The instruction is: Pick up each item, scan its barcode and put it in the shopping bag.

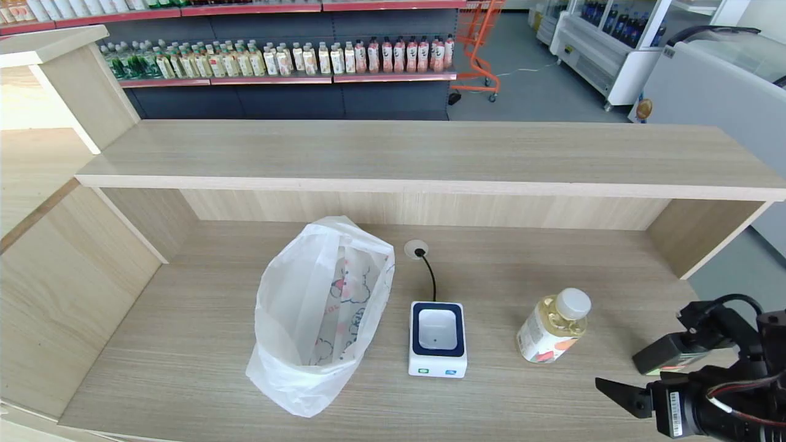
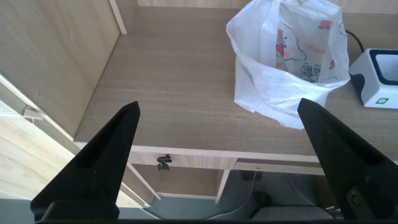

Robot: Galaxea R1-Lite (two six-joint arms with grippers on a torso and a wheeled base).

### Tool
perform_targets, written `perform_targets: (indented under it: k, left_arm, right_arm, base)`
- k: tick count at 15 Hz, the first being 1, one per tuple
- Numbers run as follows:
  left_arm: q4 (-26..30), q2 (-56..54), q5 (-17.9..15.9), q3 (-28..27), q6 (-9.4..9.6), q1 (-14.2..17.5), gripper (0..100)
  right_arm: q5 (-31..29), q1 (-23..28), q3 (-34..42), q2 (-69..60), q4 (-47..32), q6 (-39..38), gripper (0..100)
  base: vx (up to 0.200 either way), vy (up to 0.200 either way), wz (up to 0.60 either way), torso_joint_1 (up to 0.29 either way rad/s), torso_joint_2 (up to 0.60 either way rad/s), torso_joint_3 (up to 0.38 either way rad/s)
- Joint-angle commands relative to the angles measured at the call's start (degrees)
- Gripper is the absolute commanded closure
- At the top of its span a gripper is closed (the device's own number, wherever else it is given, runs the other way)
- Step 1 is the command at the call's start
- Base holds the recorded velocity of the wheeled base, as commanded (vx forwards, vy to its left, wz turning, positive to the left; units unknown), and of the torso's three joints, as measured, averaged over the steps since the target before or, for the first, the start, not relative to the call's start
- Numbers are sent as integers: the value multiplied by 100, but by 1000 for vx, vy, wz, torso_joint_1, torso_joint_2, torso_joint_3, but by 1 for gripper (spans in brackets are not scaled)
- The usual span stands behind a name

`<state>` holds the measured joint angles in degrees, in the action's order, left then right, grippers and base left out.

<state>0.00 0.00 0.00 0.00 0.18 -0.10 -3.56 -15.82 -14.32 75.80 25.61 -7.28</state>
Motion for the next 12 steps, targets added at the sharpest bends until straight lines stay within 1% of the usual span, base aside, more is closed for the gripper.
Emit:
perform_targets:
  k: [1, 2, 3, 4, 7, 10, 12]
  left_arm:
    - [0, 9, 0, 0, -1, 1, 0]
    - [0, 9, 0, 0, -1, 1, 0]
    - [0, 9, 0, 0, -1, 1, 0]
    - [0, 0, 0, 0, -1, 1, 0]
    - [0, 9, 0, 0, -1, 1, 0]
    - [0, 9, 0, 0, -1, 1, 0]
    - [0, 9, 0, 0, -1, 1, 0]
  right_arm:
    - [-154, -70, 105, 936, 699, 60, 0]
    - [-365, -88, 105, 1183, 1016, 121, 0]
    - [-365, -88, 105, 1183, 1016, 121, 0]
    - [-584, -193, 123, 1710, 1842, 165, 0]
    - [-760, -430, 123, 2387, 2932, 403, 0]
    - [-778, -597, 123, 2835, 3582, 842, 0]
    - [-778, -791, 79, 3037, 3749, 886, 0]
  base:
    - [0, 0, 0, 0, 0, 0]
    - [0, 0, 0, 0, 0, 0]
    - [0, 0, 0, 0, 0, 0]
    - [0, 0, 0, 0, 0, 0]
    - [0, 0, 0, 0, 0, 0]
    - [0, 0, 0, 0, 0, 0]
    - [0, 0, 0, 0, 0, 0]
